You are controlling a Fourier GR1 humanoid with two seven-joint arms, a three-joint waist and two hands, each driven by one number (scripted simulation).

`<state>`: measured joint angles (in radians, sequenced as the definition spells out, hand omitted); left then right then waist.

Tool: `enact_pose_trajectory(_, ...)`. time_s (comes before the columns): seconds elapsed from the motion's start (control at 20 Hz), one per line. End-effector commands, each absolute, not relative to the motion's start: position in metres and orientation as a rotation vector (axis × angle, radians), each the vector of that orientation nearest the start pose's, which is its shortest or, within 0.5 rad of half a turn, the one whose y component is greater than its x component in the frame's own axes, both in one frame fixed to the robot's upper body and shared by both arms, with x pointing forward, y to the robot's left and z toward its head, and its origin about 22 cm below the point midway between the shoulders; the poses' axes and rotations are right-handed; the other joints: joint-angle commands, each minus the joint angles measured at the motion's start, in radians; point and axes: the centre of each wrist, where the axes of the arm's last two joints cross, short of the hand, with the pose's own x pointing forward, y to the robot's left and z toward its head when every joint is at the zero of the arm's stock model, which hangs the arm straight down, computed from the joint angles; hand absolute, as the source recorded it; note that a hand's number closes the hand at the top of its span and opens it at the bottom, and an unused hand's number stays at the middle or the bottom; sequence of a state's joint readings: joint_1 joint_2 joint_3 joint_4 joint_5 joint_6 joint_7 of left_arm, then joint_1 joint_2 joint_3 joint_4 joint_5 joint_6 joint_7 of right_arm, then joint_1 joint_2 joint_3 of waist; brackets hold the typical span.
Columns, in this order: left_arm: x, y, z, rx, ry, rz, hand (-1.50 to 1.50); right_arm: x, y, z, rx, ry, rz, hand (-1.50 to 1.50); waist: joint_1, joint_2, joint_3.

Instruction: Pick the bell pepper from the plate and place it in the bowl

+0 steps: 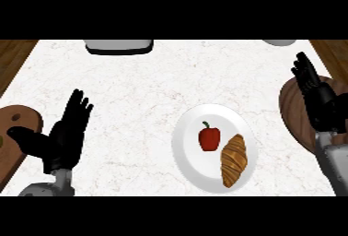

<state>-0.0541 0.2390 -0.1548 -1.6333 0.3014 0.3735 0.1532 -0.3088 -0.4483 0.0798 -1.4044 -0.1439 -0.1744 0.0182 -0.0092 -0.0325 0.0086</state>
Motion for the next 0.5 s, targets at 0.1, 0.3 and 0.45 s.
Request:
enact_pose_trajectory(0.1, 0.261, 0.264, 0.063, 0.024, -1.618, 0.120, 0.00, 0.313, -0.241, 0.084, -0.241, -1.620, 0.000, -1.50, 0.009, 0.029, -0.010)
enact_pose_trajectory(0.3, 0.262, 0.258, 0.072, -0.001, -1.681, 0.091, 0.00, 0.291, -0.309, 0.017, -0.763, -1.293, 0.307, -1.50, -0.002, 0.053, -0.051)
enact_pose_trajectory(0.45, 0.263, 0.279, 0.078, -0.029, -1.688, 0.070, 0.00, 0.292, -0.247, -0.002, -0.781, -1.263, -0.181, -1.50, 0.006, 0.029, -0.015)
